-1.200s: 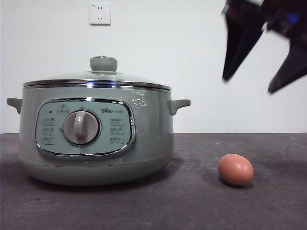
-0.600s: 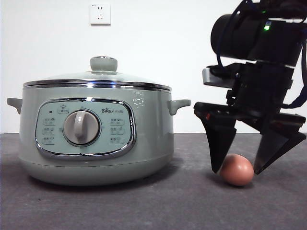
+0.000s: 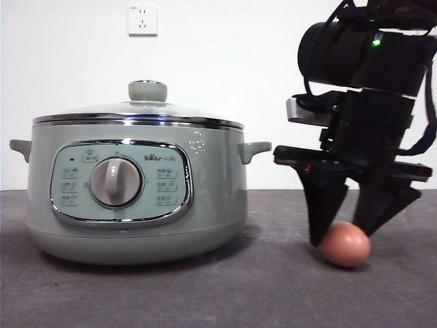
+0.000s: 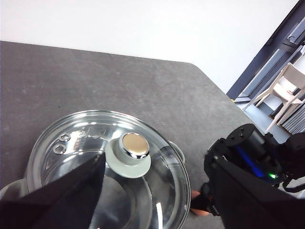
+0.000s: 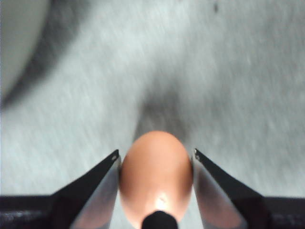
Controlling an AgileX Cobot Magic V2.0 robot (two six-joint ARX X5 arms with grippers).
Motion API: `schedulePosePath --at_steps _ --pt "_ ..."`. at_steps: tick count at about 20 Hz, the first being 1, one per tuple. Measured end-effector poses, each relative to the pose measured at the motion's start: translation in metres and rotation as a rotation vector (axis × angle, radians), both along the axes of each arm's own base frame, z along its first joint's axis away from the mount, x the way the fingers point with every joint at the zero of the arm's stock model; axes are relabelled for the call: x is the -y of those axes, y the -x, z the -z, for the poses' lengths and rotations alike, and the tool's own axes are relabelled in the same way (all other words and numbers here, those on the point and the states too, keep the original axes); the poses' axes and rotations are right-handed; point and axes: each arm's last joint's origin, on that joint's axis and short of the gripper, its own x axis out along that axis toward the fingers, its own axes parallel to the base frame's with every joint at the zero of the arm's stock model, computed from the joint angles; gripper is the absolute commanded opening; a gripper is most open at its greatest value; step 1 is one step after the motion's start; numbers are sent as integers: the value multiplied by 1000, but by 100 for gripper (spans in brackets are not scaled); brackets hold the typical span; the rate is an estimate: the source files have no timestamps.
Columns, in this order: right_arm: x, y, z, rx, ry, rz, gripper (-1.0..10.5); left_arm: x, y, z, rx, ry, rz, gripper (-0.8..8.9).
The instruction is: Pick up the egg,open the lid,put the egg in the pot,close the lid
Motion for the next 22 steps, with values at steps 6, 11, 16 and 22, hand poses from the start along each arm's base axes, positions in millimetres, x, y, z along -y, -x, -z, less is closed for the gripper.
schedulePosePath --at_steps 6,11,16,22 --pt "15 24 -53 124 -73 2 -12 16 -19 3 8 -15 37 351" --pt "34 53 -98 267 -159 4 -12 52 -54 20 -5 -93 36 351" --pt "45 69 -114 337 -153 30 -12 91 -81 48 8 -263 -11 350" --pt "48 73 -112 297 -127 29 -12 115 -105 80 -10 -385 -12 350"
